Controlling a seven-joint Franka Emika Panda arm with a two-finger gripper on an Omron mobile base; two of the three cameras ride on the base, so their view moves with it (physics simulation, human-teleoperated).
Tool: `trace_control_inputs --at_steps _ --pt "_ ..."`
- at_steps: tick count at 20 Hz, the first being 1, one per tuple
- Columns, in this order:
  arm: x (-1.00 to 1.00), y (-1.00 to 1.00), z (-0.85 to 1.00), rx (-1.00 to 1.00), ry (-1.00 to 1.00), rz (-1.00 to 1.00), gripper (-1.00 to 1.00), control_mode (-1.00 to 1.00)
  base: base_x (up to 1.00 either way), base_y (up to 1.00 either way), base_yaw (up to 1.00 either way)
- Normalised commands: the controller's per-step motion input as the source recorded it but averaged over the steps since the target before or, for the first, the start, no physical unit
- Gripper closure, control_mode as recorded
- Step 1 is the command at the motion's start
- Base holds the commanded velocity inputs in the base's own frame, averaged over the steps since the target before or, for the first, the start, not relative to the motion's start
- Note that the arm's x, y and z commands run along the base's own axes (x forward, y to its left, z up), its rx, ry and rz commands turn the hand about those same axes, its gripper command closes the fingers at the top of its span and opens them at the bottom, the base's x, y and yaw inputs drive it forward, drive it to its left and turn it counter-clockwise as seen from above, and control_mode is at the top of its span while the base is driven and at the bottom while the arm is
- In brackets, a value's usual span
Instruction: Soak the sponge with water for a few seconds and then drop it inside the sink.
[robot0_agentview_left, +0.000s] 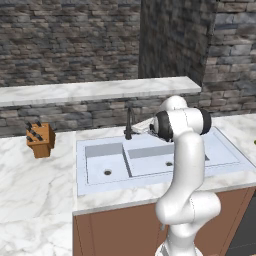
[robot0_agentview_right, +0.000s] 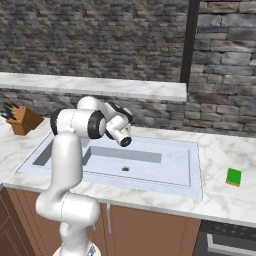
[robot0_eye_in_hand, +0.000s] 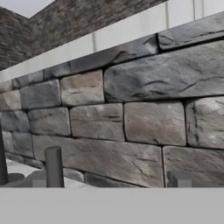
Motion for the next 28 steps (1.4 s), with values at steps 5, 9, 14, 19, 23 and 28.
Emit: trace_control_inputs --at_steps 5,9,14,19,23,28 --pt "0.16 0.0 -0.03 0.0 0.01 -0.02 -1.0 -1.0 0.0 0.0 0.0" --pt "0.19 0.0 -0.07 0.0 0.01 -0.07 -1.0 -1.0 0.0 0.0 0.0" --pt "0.1 -0.01 -0.11 0.0 0.02 -0.09 -1.0 -1.0 0.0 0.0 0.0" --pt "0.01 -0.12 -0.08 0.0 0.05 -0.1 -1.0 -1.0 0.0 0.0 0.0" --pt "0.0 -0.29 -0.06 0.0 0.06 -0.06 -1.0 -1.0 0.0 0.0 0.0" --pt "0.0 -0.36 -0.1 0.0 0.05 -0.04 -1.0 -1.0 0.0 0.0 0.0"
